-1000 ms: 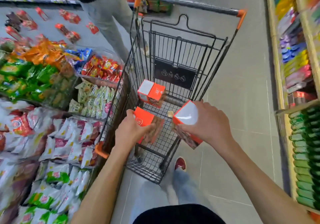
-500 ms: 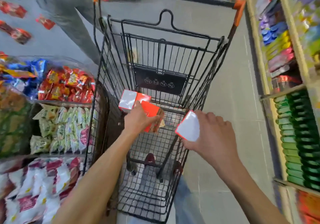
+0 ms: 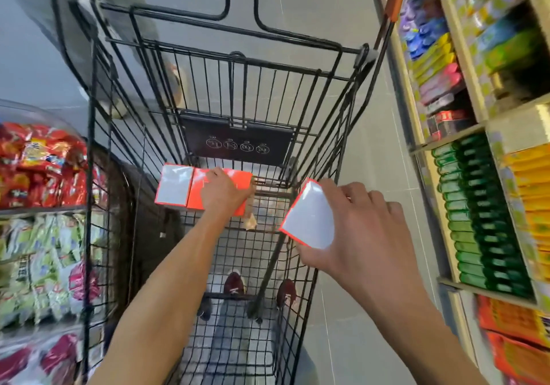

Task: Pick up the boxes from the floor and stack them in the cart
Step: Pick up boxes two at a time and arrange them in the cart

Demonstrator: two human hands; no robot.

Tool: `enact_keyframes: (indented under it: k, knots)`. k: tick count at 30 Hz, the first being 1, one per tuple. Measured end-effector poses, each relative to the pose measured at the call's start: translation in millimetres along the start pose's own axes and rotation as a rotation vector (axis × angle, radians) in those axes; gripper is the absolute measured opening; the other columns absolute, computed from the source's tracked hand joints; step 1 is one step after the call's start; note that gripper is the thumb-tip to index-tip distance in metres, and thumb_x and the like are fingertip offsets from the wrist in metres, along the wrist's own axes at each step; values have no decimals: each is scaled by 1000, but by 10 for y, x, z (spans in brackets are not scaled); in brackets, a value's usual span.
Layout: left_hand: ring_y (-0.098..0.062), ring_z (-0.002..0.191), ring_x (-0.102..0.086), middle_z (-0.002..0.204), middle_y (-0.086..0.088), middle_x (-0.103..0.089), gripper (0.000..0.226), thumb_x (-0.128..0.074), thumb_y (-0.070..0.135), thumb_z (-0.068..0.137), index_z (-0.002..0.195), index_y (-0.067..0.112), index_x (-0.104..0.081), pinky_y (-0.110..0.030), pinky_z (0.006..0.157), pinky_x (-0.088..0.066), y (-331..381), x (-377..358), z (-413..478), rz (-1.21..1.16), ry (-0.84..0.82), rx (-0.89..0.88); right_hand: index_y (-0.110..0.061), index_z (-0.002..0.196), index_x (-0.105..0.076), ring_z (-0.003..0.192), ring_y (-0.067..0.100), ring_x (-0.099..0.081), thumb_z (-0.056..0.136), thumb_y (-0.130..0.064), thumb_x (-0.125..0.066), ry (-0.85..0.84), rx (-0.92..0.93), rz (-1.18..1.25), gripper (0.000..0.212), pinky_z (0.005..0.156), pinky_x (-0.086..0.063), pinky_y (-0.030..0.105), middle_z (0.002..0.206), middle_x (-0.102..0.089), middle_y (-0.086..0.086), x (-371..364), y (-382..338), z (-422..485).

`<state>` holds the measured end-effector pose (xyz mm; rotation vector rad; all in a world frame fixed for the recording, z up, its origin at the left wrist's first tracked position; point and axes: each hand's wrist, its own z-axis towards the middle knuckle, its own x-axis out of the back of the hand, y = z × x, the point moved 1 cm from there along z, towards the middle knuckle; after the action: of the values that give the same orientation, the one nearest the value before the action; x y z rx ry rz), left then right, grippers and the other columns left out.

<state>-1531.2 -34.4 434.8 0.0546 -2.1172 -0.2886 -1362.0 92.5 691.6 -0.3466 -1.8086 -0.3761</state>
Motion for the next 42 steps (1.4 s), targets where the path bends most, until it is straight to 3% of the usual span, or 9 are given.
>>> enact_keyframes:
  k: [8,14,21,26,29,31,35,37,42]
  knots:
    - [-38,122,-53,139,-25,-46,128,-65,83,59,142,-7,-29,-45,95,-50,-145,-376,230,117,71,35,-23,117,-64,68,27,-59,39,-62,-69,74,-9,-46,87,60,-46,37,86,-64,0,-112,-28,18]
    - [-37,122,-52,139,-22,-44,124,-64,83,60,143,-1,-26,-43,91,-52,-133,-451,201,144,70,57,-22,118,-64,69,28,-59,44,-63,-64,80,5,-55,85,60,-45,37,86,-64,1,-119,-66,26]
    - [-31,111,-54,122,-13,-54,85,-69,65,73,129,5,-45,-44,84,-50,-457,-56,109,206,93,-51,-25,120,-59,72,27,-58,44,-63,-71,50,-1,-77,86,62,-42,37,87,-61,-1,-116,-182,49]
    - [-36,98,-55,105,-15,-58,41,-69,30,82,113,6,-59,-48,78,-46,-1037,845,-192,235,358,-242,-25,116,-62,76,28,-59,44,-62,-76,28,-20,-72,82,66,-43,38,89,-62,0,-121,-350,75]
    - [-38,107,-50,117,-18,-55,38,-59,22,85,119,4,-56,-48,88,-40,-1410,1299,-487,164,678,-277,-26,122,-59,85,27,-60,50,-65,-73,-14,-13,-63,83,72,-44,39,97,-63,0,-129,-514,182]
    - [-40,118,-47,127,-21,-52,42,-54,22,91,127,1,-51,-47,98,-35,-1625,1430,-650,82,776,-192,-24,123,-57,89,26,-60,53,-71,-70,-14,-18,-56,86,75,-45,40,100,-64,0,-181,-651,292]
    - [-43,124,-44,132,-30,-50,56,-53,31,97,137,-6,-39,-52,104,-36,-1959,1345,-657,-145,569,5,-18,126,-55,98,27,-60,56,-73,-70,13,-24,-13,90,81,-43,39,106,-64,4,-295,-909,529]
    - [-44,117,-52,128,-27,-56,60,-38,46,101,140,1,-37,-52,94,-44,-2034,1255,-621,-257,438,18,-18,132,-48,105,26,-59,64,-76,-63,-13,-49,34,90,84,-43,39,115,-60,3,-384,-974,664]
    - [-44,82,-61,83,-18,-61,42,-27,34,105,127,4,-47,-42,66,-38,-1995,1145,-615,-398,368,1,-15,128,-44,108,25,-58,65,-84,-57,-161,-251,244,94,83,-48,39,120,-56,3,-1009,-992,1024]
